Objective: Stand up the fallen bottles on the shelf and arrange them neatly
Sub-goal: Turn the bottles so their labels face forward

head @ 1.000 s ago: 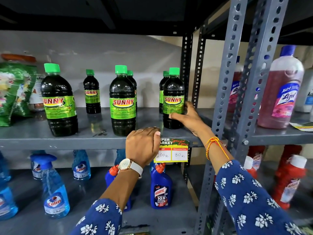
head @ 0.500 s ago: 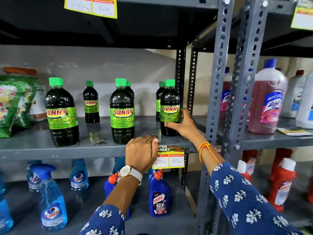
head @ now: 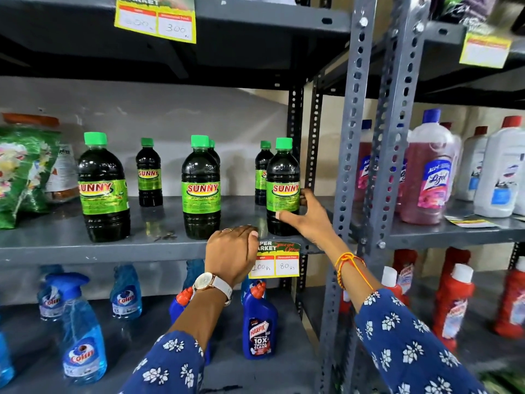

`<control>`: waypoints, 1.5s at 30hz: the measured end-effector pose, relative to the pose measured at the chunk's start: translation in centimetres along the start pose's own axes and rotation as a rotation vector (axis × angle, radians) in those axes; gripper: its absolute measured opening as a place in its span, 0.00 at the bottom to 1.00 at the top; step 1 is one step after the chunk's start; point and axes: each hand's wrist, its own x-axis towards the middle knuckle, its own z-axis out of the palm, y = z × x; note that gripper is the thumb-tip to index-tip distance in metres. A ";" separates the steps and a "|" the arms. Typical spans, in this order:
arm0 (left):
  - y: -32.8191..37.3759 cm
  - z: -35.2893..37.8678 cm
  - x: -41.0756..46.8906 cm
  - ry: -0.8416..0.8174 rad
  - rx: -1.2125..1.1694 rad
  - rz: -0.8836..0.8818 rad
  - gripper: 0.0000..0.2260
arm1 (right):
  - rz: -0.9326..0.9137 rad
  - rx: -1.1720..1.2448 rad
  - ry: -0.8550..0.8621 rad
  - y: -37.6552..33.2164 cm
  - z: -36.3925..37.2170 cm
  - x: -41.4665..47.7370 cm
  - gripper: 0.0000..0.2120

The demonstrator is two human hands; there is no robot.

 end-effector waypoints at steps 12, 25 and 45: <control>-0.1 0.0 0.0 0.013 -0.030 0.011 0.18 | -0.002 -0.031 0.047 0.1 0.1 -0.3 0.29; -0.3 -0.2 -0.1 -0.032 -0.053 0.032 0.19 | 0.000 -0.085 0.062 0.6 0.2 -0.2 0.32; -20.1 -9.3 -4.4 0.082 0.041 -0.738 0.54 | -0.052 -0.139 0.005 -5.1 14.4 -1.5 0.38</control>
